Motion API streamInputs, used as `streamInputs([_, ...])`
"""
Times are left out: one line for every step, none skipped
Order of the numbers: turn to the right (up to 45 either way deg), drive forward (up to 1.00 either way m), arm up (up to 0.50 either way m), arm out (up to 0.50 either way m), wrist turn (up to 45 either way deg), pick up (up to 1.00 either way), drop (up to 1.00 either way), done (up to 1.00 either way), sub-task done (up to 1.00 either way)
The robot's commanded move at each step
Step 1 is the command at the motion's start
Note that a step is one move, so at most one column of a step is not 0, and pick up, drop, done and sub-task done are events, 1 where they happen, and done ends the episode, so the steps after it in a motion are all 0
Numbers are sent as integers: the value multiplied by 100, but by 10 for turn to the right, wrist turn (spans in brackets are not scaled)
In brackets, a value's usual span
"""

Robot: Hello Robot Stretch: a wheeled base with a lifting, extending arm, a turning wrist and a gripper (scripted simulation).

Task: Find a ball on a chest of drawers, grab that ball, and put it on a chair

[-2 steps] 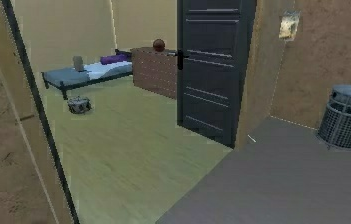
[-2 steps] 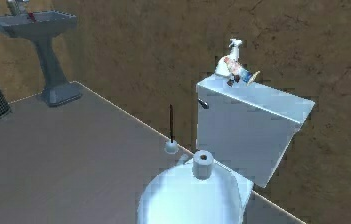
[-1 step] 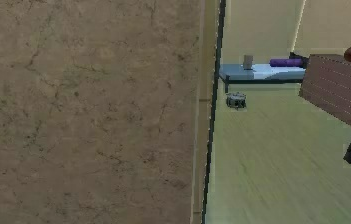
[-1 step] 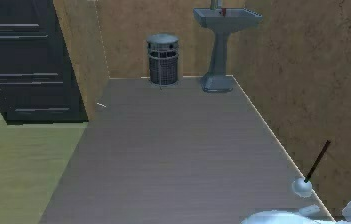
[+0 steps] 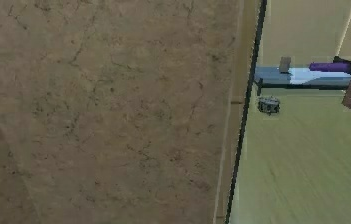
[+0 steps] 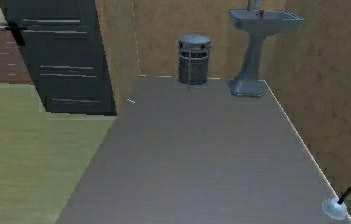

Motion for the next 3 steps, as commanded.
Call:
streamInputs([0,10,0,0,0,0,0,0,0])
streamInputs([450,0,0,0,0,0,0,0,0])
streamInputs([120,0,0,0,0,0,0,0,0])
